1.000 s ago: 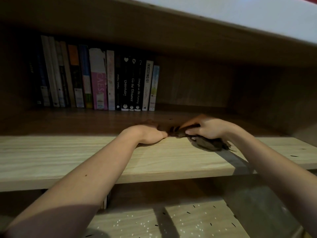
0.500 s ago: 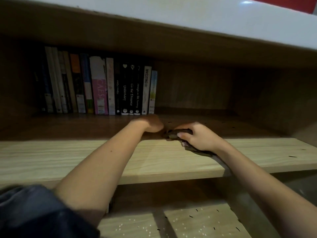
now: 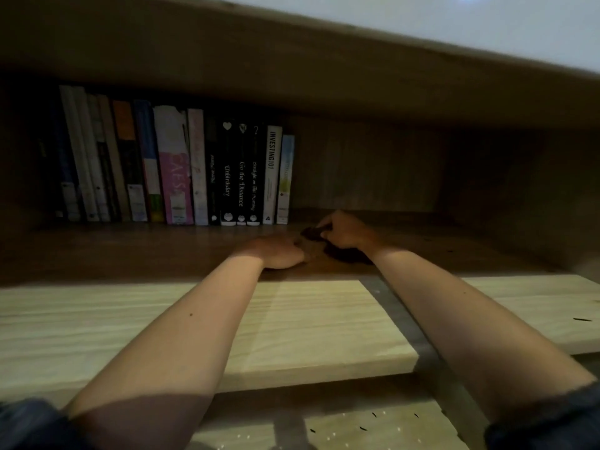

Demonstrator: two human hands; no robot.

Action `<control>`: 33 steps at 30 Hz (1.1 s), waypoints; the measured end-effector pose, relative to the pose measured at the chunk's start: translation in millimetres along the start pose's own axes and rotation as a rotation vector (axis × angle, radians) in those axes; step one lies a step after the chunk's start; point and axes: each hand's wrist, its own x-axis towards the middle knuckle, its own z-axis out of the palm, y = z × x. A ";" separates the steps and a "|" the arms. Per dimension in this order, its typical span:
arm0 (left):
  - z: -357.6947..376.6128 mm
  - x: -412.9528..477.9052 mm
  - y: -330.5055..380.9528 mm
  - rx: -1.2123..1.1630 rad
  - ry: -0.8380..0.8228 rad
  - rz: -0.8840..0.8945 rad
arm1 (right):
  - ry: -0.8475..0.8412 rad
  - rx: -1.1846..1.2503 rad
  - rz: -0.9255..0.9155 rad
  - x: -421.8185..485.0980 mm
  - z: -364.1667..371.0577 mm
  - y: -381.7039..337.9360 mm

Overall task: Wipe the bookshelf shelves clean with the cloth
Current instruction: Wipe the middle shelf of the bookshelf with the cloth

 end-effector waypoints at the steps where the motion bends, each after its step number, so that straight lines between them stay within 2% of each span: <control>1: -0.1 -0.1 0.9 0.002 -0.005 0.007 | -0.044 0.016 -0.050 -4.5 -2.5 -4.1; 3: 0.3 -1.0 2.7 -0.001 -0.017 0.019 | -0.148 0.014 -0.155 -22.0 -11.3 -4.6; 5: -0.7 -1.0 2.1 0.005 -0.017 0.013 | -0.183 -0.040 -0.198 -35.8 -24.5 7.7; 10: -1.4 -6.2 5.8 0.033 -0.003 0.010 | -0.102 -0.092 -0.044 -27.6 -31.1 24.8; 13: -1.0 -4.2 6.0 0.017 -0.018 0.012 | -0.084 -0.047 -0.151 -17.3 -9.1 -1.8; 15: -0.2 -1.2 5.2 0.001 -0.035 0.015 | -0.150 -0.039 -0.195 -19.7 -8.1 -7.2; 17: -0.9 -1.0 4.1 0.014 -0.031 0.011 | -0.176 -0.049 -0.172 -17.6 -17.0 -0.8; 19: -1.2 -3.5 4.6 0.031 -0.021 0.000 | -0.128 -0.060 -0.120 -15.1 -19.4 6.2; 21: -2.3 -4.8 6.3 0.037 -0.018 0.009 | -0.077 -0.082 -0.146 -17.6 -15.3 8.8; 25: -2.0 -4.4 6.1 0.084 -0.042 0.012 | -0.204 -0.081 -0.268 -62.2 -31.4 16.4; 28: -2.8 -10.0 10.3 0.084 -0.005 0.020 | -0.267 -0.080 -0.194 -90.1 -47.9 29.2; 33: -7.4 -26.7 25.3 0.025 0.048 0.100 | -0.133 0.119 -0.113 -124.9 -32.9 20.4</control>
